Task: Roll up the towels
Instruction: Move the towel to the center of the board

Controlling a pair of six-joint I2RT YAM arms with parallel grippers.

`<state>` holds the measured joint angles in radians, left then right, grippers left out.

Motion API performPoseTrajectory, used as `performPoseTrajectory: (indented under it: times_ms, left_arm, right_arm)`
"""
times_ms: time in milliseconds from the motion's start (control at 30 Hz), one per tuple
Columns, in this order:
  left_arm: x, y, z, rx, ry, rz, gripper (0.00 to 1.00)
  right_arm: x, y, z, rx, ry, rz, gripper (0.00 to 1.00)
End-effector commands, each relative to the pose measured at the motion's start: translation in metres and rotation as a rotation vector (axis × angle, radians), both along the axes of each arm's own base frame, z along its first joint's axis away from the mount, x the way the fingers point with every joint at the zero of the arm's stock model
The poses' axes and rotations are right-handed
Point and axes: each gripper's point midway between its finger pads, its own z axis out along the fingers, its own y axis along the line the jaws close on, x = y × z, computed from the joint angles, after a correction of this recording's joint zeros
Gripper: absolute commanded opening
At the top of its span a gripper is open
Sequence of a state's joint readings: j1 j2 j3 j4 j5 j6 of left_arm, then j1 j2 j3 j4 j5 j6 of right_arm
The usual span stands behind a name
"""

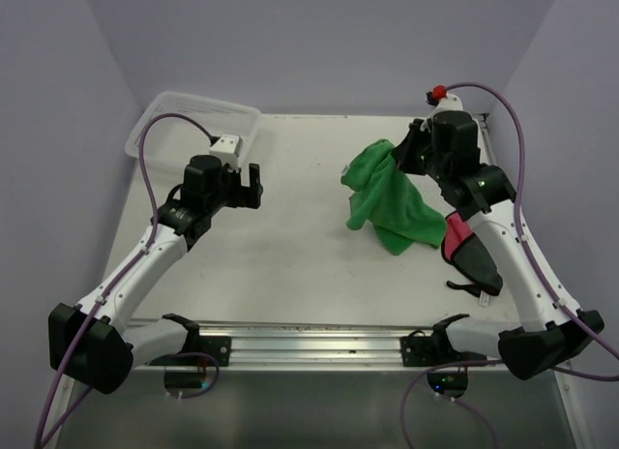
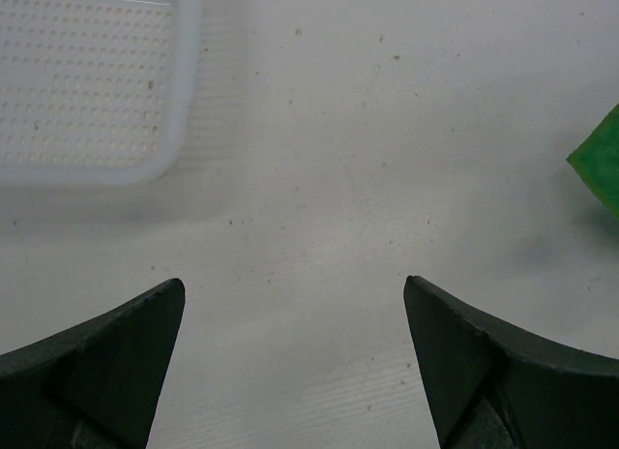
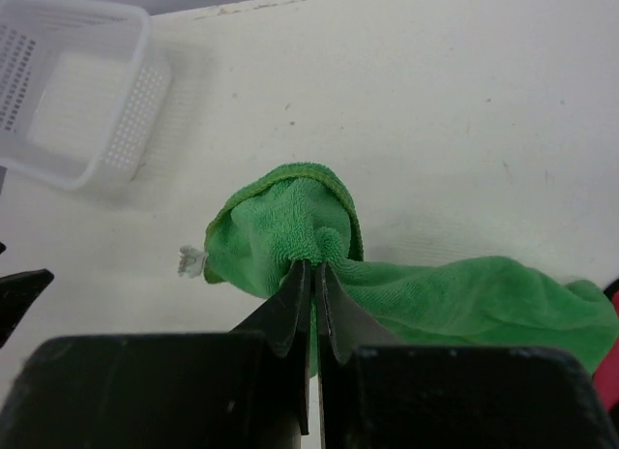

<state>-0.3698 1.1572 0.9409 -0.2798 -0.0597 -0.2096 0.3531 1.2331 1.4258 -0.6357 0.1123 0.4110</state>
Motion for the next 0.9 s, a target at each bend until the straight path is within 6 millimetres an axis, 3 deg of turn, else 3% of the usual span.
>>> performPoseTrajectory:
  times_ms: [0, 67, 200, 300, 333, 433, 533, 567, 633, 667, 767, 867]
  left_arm:
    - [0.002, -0.003, 0.025, -0.033, -0.056, 0.001, 1.00]
    - [0.003, -0.002, 0.025, -0.032, -0.056, 0.004, 1.00]
    - [0.003, -0.003, 0.025, -0.034, -0.057, 0.003, 1.00]
    - [0.002, -0.004, 0.026, -0.039, -0.057, -0.003, 1.00]
    - [0.002, -0.005, 0.025, -0.040, -0.055, -0.006, 1.00]
    - [0.002, -0.007, 0.025, -0.047, -0.052, -0.016, 1.00]
    - [0.002, -0.006, 0.025, -0.044, -0.053, -0.014, 1.00]
    - [0.002, -0.007, 0.026, -0.045, -0.055, -0.016, 1.00]
    - [0.002, -0.006, 0.025, -0.043, -0.054, -0.013, 1.00]
    - [0.002, -0.006, 0.025, -0.043, -0.054, -0.013, 1.00]
    - [0.002, -0.005, 0.024, -0.040, -0.053, -0.009, 1.00]
    - [0.002, -0.006, 0.024, -0.042, -0.051, -0.013, 1.00]
  right_arm:
    - [0.005, 0.027, 0.040, 0.076, -0.101, 0.082, 0.00]
    - [0.005, 0.041, 0.033, 0.086, -0.094, 0.123, 0.00]
    - [0.021, 0.066, -0.007, 0.089, -0.028, 0.168, 0.00]
    - [0.022, 0.094, -0.032, 0.048, 0.007, 0.261, 0.00]
    - [0.024, 0.108, -0.049, 0.015, 0.034, 0.296, 0.00]
    - [0.024, 0.138, -0.074, -0.014, 0.084, 0.368, 0.00]
    - [0.014, 0.179, -0.085, 0.007, 0.104, 0.502, 0.00]
    - [0.012, 0.193, -0.097, 0.006, 0.128, 0.548, 0.03]
    - [0.000, 0.218, -0.093, -0.006, 0.103, 0.662, 0.30]
    - [0.000, 0.221, -0.098, -0.016, 0.109, 0.671, 0.43]
    - [0.010, 0.205, -0.102, -0.056, 0.081, 0.577, 0.49]
    - [0.013, 0.172, -0.098, -0.094, 0.096, 0.460, 0.50]
